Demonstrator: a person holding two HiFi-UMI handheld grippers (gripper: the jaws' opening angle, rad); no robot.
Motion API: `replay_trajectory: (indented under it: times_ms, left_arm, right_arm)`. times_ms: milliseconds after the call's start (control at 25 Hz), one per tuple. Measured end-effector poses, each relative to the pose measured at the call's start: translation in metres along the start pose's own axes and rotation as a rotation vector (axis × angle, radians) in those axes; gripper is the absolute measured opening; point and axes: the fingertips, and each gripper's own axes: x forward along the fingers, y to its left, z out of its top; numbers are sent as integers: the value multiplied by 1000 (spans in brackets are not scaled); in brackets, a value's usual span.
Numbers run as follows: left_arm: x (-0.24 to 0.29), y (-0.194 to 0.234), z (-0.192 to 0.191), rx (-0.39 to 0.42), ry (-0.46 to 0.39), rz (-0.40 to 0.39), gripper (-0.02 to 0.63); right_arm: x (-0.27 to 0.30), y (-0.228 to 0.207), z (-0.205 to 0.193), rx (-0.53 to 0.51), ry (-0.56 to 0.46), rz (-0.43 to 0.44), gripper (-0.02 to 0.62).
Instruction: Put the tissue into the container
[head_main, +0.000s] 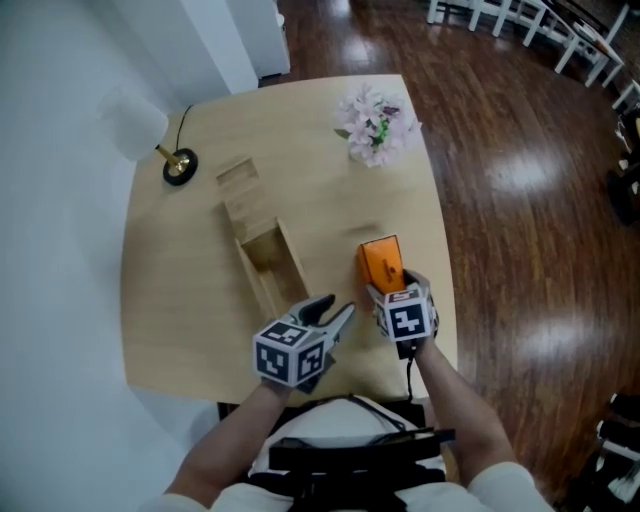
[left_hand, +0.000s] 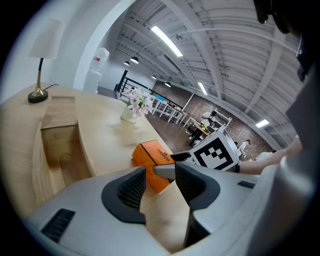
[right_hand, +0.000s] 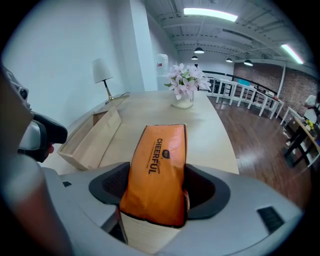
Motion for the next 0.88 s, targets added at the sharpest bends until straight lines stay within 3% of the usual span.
replay_trajectory:
  times_ms: [400,880]
  left_arm:
    - [-41,8,8,-18,-87,38,172]
    - [-91,24,9,-15,-156,72,172]
  right_arm:
    - [-27,-2,17,27,-73,-43,344]
    - [-52,44,54,-46,-160,-48,339]
